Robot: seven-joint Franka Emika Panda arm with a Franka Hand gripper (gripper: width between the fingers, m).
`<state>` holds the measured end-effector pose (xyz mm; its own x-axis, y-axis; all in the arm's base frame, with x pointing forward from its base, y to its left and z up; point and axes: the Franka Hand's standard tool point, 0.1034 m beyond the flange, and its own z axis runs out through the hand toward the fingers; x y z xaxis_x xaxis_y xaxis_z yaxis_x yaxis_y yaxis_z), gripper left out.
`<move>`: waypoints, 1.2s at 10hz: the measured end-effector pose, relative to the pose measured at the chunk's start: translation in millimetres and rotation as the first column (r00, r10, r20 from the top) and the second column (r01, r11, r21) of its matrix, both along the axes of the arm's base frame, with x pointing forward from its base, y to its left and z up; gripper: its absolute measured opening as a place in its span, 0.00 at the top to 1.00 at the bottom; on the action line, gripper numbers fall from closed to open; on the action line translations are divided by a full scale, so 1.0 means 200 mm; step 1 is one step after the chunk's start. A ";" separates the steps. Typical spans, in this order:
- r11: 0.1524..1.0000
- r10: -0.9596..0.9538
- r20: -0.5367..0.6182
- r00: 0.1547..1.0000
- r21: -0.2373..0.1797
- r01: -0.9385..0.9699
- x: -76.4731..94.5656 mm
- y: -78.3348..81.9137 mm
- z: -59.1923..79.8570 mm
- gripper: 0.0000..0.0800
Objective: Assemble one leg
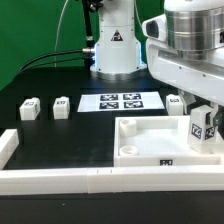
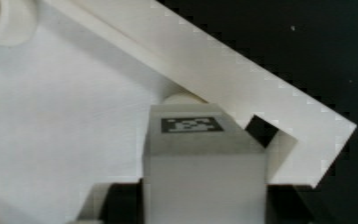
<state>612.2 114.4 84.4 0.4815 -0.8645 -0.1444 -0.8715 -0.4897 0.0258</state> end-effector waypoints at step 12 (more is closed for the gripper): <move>0.610 0.789 0.087 0.608 0.006 -0.792 -0.02 0.05 -0.02 0.19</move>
Offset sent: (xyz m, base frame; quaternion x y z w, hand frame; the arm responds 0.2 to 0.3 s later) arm 0.0000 0.0000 0.0000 0.0000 0.0000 -0.0899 0.9960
